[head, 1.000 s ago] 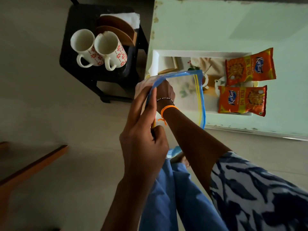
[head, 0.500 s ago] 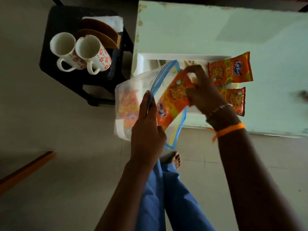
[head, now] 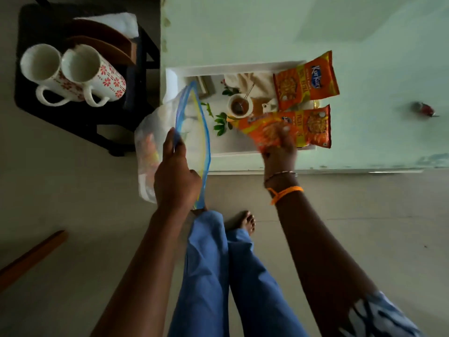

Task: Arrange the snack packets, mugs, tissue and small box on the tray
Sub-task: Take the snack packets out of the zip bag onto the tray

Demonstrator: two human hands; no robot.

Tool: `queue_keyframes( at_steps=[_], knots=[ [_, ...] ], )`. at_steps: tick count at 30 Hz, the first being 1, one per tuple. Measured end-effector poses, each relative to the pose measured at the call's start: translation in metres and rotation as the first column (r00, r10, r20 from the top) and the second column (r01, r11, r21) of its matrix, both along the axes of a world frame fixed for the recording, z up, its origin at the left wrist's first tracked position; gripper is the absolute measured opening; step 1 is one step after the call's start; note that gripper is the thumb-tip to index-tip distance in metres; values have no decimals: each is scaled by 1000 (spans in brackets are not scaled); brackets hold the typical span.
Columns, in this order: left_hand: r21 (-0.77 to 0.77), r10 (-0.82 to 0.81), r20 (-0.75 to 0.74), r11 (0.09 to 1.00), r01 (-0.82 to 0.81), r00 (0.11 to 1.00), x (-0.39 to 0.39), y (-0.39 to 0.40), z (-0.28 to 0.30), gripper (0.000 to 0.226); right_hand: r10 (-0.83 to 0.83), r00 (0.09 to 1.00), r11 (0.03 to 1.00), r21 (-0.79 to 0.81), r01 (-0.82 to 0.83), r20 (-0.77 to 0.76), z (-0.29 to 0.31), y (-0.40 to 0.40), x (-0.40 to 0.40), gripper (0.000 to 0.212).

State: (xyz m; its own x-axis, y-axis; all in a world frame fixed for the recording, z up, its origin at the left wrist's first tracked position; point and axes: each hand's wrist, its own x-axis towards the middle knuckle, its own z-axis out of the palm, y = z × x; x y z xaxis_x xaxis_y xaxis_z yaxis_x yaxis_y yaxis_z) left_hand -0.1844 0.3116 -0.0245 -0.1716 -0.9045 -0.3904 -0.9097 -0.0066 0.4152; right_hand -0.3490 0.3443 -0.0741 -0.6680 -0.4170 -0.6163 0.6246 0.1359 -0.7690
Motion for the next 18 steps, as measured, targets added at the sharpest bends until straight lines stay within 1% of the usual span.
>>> queue_keyframes(
  at_steps=[3,5,7,8,9,10,11,12,13,14,15,16,17,18],
  knots=[
    [-1,-1,10,1000,1,1000,4,2,-1,76,160,982,974,144,-173,97,-20,12,32,47],
    [-15,1,1,1000,-1,1000,6,3,-3,78,249,958,951,154,-270,142,-26,22,42,52],
    [-40,9,-14,999,-10,1000,10,5,-4,79,279,936,941,134,-311,215,-25,30,44,53],
    [-52,19,-29,998,-21,999,12,6,-4,79,304,923,918,186,-350,234,-20,31,44,50],
    [-66,31,-50,997,-34,998,15,7,-4,80,362,909,862,296,-411,205,-15,32,43,46],
    [-77,44,-71,996,-50,996,18,8,-4,80,446,888,780,440,-446,109,-11,32,43,41],
    [-92,59,-97,993,-68,993,22,9,-3,81,515,856,727,552,-409,-44,-3,30,44,35],
    [-102,79,-124,991,-92,989,26,9,0,81,539,820,738,578,-349,-193,10,26,47,29],
    [-117,99,-154,986,-118,983,31,10,2,80,541,782,778,537,-326,-309,24,18,53,23],
    [-134,122,-177,980,-147,977,35,11,6,79,560,741,800,475,-368,-371,35,9,60,20],
    [-154,144,-196,972,-176,970,39,13,10,77,597,706,794,409,-450,-382,44,-2,66,22],
    [-163,174,-223,963,-212,959,43,15,15,74,645,686,762,342,-549,-337,53,-14,73,24],
    [-173,188,-246,957,-234,951,48,17,19,73,707,650,707,288,-645,-279,54,-26,82,25],
    [-177,205,-273,950,-259,940,53,19,24,75,788,578,616,274,-739,-215,55,-39,91,24]
  ],
)
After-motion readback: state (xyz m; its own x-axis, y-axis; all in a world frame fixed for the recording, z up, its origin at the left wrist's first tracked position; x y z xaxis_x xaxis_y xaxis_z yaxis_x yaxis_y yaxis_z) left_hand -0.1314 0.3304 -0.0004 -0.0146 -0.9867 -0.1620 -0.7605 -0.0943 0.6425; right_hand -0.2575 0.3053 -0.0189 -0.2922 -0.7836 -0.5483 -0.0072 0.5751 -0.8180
